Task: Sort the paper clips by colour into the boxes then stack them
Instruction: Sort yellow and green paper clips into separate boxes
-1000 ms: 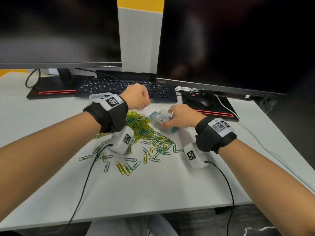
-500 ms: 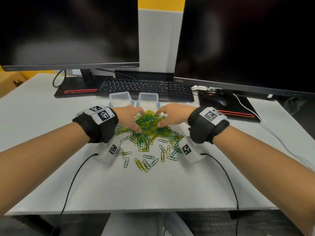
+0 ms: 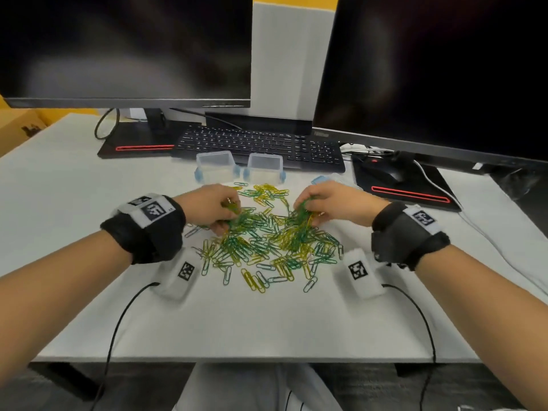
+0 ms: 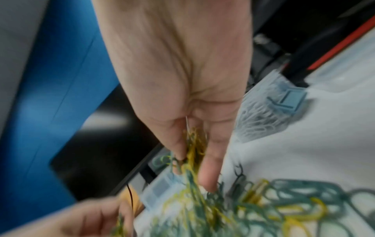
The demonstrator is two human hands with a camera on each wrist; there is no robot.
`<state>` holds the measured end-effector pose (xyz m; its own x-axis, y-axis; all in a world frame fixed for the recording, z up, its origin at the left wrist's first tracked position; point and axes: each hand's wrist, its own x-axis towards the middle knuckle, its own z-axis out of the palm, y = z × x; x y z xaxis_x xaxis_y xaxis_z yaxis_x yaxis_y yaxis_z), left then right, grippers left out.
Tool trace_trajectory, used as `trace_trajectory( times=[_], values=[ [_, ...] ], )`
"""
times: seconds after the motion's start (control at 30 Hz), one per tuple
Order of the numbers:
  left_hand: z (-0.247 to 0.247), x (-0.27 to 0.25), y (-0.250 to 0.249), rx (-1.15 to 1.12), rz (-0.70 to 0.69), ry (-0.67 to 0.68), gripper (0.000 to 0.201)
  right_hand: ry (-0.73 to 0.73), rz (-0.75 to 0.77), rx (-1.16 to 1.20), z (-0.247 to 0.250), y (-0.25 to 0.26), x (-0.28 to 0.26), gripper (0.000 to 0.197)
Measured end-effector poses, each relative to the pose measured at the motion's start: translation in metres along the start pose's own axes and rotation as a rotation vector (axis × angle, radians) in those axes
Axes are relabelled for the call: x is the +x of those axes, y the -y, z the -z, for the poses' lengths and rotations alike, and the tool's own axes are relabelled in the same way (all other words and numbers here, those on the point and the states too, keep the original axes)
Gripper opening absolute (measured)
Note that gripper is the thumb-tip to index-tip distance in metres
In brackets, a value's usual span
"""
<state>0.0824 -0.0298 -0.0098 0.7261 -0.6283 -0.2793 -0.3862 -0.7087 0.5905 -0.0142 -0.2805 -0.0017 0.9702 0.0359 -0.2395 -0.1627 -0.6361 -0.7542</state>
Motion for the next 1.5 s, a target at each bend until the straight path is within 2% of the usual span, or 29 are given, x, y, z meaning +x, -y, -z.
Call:
trace_trajectory(
  times=[0.07,0.13,0.27,0.37,0.47,0.53,0.63,0.77,0.87,0.97,1.03,1.13,1.23,1.37,1.43,1.5],
  values=[
    [0.006,-0.003,0.008,-0.074,0.050,-0.053,0.009,0.007,-0.035,0.128,0.009,-0.001,-0.011,0.022],
    [0.009,-0.006,0.012,-0.108,0.086,-0.053,0.012,0.019,-0.056,0.112,0.016,0.000,-0.020,0.025],
    [0.010,-0.011,0.011,-0.145,0.122,-0.065,0.014,0.026,-0.132,-0.019,0.028,-0.002,-0.032,0.030],
    [0.013,-0.014,0.008,-0.124,0.122,-0.093,0.011,0.075,-0.198,-0.277,0.025,-0.007,-0.036,0.027],
    [0.010,-0.018,-0.004,0.139,0.067,-0.150,0.010,0.023,-0.045,-0.428,0.012,-0.004,-0.036,0.021],
    [0.003,-0.019,-0.019,0.311,-0.013,-0.167,0.012,0.108,0.031,-0.441,0.001,0.004,-0.036,0.018],
    [-0.010,-0.016,-0.042,0.364,-0.099,-0.095,0.009,0.241,0.066,-0.575,-0.016,0.010,-0.036,0.017],
    [-0.031,0.005,-0.070,0.372,-0.209,-0.028,0.014,0.155,0.107,-0.649,-0.026,-0.001,-0.034,0.011],
    [-0.045,0.022,-0.081,0.431,-0.228,0.027,0.020,0.159,0.122,-0.648,-0.020,-0.008,-0.034,0.003],
    [-0.048,0.030,-0.081,0.483,-0.201,0.078,0.025,0.150,0.073,-0.513,-0.009,-0.020,-0.039,0.002],
    [-0.045,0.032,-0.077,0.488,-0.165,0.122,0.033,0.104,0.038,-0.339,-0.001,-0.027,-0.044,0.003],
    [-0.038,0.033,-0.070,0.465,-0.146,0.149,0.036,0.059,0.029,0.129,0.005,-0.032,-0.051,0.008],
    [-0.038,0.035,-0.068,0.416,-0.165,0.072,0.025,0.057,-0.027,0.602,0.003,-0.034,-0.048,0.026],
    [-0.047,0.036,-0.073,0.414,-0.190,0.063,0.019,0.085,-0.150,1.099,-0.003,-0.026,-0.040,0.016],
    [-0.050,0.037,-0.076,0.425,-0.204,0.072,0.018,0.086,-0.186,1.140,-0.006,-0.021,-0.035,0.006],
    [-0.052,0.039,-0.078,0.427,-0.209,0.090,0.014,0.046,-0.203,0.977,-0.009,-0.018,-0.027,0.004]
  ],
)
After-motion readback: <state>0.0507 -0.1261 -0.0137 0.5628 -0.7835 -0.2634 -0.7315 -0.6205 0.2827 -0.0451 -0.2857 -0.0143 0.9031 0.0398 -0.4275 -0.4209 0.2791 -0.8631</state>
